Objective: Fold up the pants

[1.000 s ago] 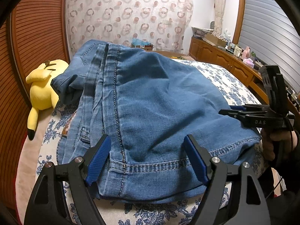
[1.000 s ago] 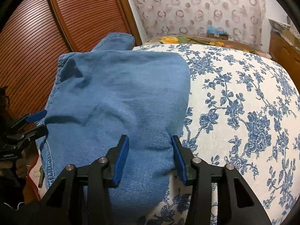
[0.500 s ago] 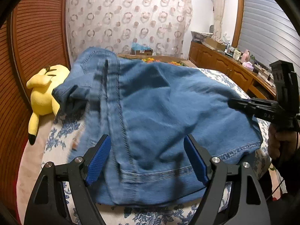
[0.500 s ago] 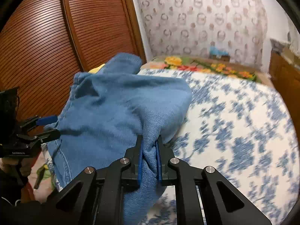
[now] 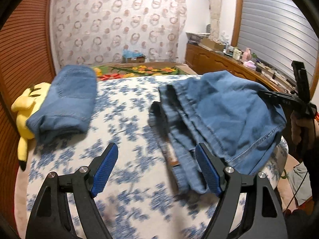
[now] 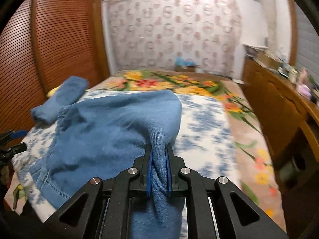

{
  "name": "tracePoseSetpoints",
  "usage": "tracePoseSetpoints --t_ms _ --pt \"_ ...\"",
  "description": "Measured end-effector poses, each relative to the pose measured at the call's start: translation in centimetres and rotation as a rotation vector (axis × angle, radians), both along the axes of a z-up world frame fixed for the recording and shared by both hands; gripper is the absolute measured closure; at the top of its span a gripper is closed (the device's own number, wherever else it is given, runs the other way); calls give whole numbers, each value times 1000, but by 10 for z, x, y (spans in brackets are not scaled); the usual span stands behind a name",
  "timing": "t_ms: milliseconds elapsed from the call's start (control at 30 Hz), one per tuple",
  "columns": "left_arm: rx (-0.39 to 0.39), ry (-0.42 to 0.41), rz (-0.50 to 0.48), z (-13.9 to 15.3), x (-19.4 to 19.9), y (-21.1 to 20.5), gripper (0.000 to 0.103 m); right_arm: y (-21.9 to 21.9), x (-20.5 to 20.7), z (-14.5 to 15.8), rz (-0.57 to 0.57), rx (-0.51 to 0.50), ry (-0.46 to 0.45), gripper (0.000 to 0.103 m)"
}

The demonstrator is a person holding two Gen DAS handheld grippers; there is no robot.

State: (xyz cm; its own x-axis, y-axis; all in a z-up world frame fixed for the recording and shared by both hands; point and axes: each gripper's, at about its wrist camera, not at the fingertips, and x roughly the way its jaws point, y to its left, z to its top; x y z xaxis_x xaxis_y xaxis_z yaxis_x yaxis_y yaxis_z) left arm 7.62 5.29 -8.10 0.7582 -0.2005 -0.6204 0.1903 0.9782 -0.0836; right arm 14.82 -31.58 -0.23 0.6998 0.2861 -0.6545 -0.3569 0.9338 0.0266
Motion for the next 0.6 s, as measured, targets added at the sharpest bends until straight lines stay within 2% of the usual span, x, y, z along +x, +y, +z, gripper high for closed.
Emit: tracePoseSetpoints --t_ms 167,233,300,367,600 --pt "12 6 -73 3 16 -37 23 -36 7 -21 -48 -31 66 87" --pt "21 7 -102 4 20 -52 23 -38 3 -24 -66 -60 64 81" --pt "24 7 -126 4 20 -66 23 -41 -4 -24 -72 -60 58 68" --pt "29 10 -149 3 21 -79 23 -39 -14 -22 -75 -47 54 63" --pt "40 45 -186 -6 21 -106 23 -30 -40 -26 -55 -42 38 54"
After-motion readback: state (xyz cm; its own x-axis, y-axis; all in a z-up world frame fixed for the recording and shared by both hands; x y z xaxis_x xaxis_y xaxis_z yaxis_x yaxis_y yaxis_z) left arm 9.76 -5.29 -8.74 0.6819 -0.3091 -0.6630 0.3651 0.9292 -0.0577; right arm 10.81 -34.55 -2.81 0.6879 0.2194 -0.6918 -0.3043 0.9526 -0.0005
